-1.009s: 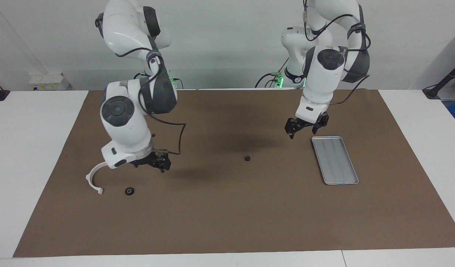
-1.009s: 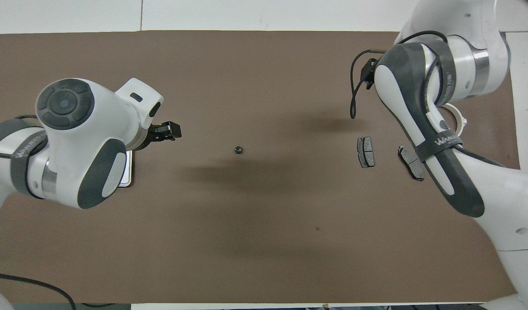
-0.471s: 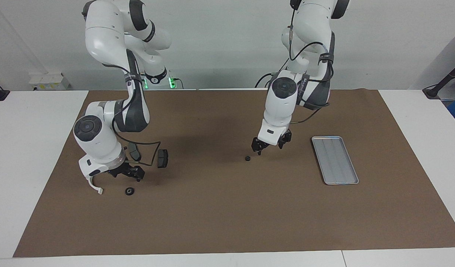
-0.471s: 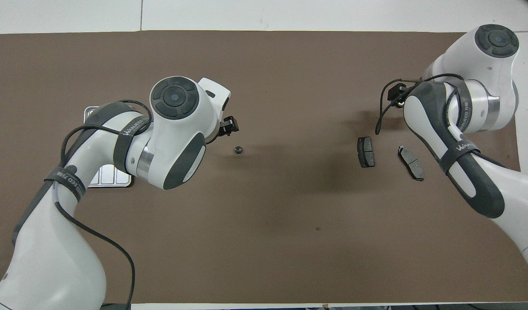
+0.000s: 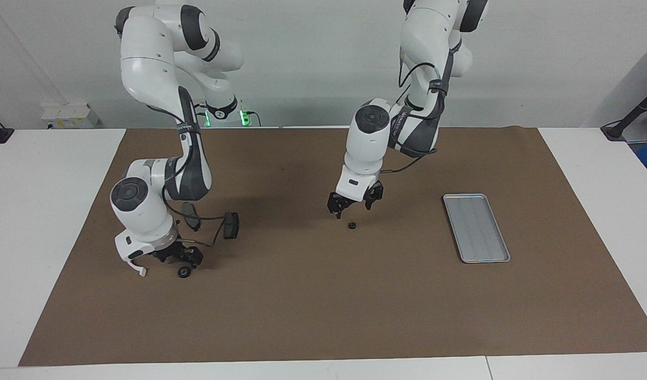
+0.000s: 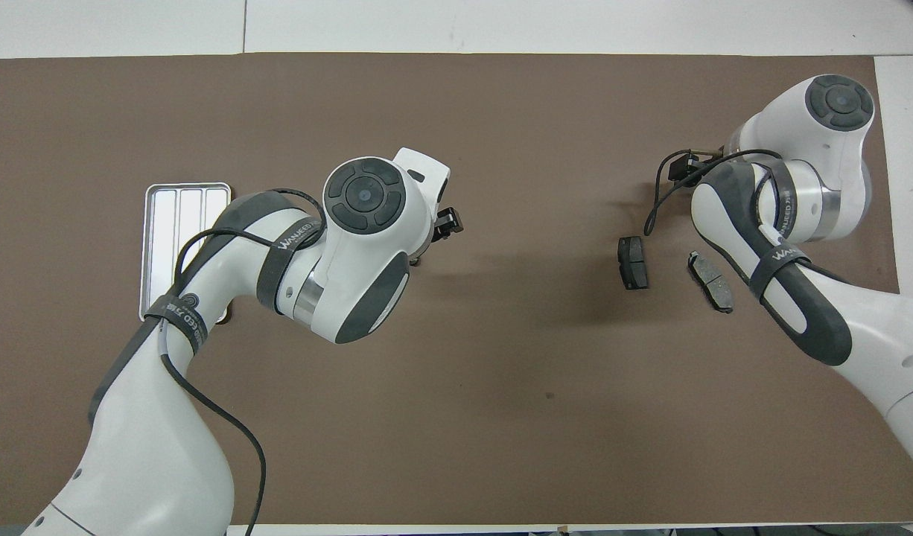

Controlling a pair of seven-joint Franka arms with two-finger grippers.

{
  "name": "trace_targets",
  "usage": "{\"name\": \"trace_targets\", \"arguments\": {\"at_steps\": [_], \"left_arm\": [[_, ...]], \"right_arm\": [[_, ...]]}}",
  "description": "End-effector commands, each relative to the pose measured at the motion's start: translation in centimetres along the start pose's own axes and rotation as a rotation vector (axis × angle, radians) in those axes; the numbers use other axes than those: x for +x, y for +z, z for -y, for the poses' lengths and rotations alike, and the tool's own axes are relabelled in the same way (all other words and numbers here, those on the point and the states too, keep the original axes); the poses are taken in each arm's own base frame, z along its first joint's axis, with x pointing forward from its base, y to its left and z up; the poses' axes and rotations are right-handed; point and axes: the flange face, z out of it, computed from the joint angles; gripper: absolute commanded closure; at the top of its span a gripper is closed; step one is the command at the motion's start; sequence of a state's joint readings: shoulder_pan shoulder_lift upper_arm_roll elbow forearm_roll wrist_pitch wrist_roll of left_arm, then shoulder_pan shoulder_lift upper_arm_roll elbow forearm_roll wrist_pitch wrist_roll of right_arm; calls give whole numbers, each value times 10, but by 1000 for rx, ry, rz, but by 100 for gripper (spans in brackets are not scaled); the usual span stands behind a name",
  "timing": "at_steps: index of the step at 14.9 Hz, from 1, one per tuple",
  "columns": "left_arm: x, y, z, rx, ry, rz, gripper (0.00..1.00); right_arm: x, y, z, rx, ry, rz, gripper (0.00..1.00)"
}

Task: Pick bearing gear from pile to tray
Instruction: 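Withdraw the right gripper while the left gripper reaches the nut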

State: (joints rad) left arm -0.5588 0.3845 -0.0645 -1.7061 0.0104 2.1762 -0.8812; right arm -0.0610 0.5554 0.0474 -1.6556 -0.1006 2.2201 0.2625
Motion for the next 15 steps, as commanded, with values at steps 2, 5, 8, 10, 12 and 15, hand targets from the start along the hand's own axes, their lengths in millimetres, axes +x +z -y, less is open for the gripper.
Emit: {"name": "trace_targets", "arguments": {"at_steps": [2,5,8,10,12,15], "left_arm": [[-1,17,-11,-29,-19,-8,0],[7,37,13,-3,-29,3,0],[9,55,37,20,-20,13,0],[11,57,43,18,-29,9,1],[3,58,38,15,-29,10,1],[-14,57,23,12,-35,12,2]], "right_arm": [[-1,1,-2,-3,-6,-14,1],[1,6,-1,2,-7,-26,11],[1,7,0,3,-7,-27,22],[1,8,-1,3,-6,-29,29],[1,7,0,4,-7,-33,41],[1,8,-1,4,-6,-30,77]]}}
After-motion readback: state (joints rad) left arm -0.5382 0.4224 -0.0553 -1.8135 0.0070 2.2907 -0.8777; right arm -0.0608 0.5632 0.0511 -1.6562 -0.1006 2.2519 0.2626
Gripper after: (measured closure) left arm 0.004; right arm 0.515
